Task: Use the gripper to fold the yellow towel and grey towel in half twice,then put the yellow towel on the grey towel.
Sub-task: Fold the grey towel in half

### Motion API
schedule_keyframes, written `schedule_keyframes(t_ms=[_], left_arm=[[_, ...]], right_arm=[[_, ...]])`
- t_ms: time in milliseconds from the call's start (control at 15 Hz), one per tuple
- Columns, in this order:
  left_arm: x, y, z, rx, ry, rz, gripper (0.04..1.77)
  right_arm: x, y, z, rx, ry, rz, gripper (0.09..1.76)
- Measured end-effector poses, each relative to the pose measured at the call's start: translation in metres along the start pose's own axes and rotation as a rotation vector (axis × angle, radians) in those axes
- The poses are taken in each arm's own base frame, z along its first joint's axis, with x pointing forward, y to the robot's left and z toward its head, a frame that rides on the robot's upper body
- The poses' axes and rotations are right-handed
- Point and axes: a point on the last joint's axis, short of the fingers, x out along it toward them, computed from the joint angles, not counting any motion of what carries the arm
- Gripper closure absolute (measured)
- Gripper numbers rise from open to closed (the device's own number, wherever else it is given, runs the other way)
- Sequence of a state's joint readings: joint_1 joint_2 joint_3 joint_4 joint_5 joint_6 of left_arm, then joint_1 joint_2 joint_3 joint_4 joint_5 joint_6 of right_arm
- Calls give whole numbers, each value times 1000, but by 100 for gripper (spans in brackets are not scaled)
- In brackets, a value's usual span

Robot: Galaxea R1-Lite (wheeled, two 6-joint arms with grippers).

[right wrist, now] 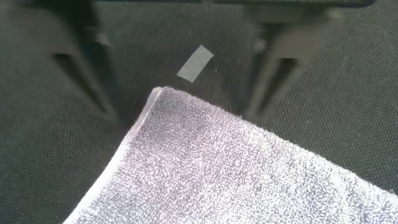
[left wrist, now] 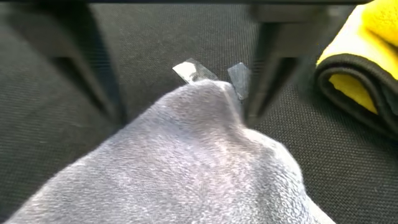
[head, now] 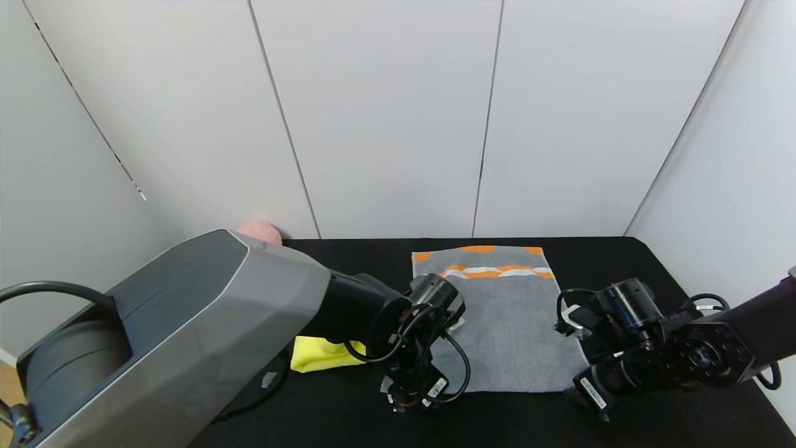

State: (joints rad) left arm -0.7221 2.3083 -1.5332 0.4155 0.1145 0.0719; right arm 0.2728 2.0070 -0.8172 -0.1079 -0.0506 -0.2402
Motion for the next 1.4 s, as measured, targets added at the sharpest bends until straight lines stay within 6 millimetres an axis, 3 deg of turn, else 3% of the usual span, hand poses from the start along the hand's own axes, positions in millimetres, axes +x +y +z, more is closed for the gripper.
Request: schedule_keyframes(t_ms=[267, 333, 400, 867, 1400], left_arm=[[2, 0, 0, -3, 5, 3, 102], [1, 0, -1, -3, 6, 3, 134], [1, 0, -1, -2, 6, 3, 168], [-4, 0, 0, -10, -3, 1, 170], [-23, -7, -12, -20, -1, -12, 170]], right_arm=[[3, 0, 0, 2, 3, 0, 105], [3, 0, 0, 2, 3, -1, 133], [3, 0, 1, 2, 0, -2, 171], [1, -2, 2, 8, -6, -6, 171], [-19, 0, -7, 9, -13, 31, 171]])
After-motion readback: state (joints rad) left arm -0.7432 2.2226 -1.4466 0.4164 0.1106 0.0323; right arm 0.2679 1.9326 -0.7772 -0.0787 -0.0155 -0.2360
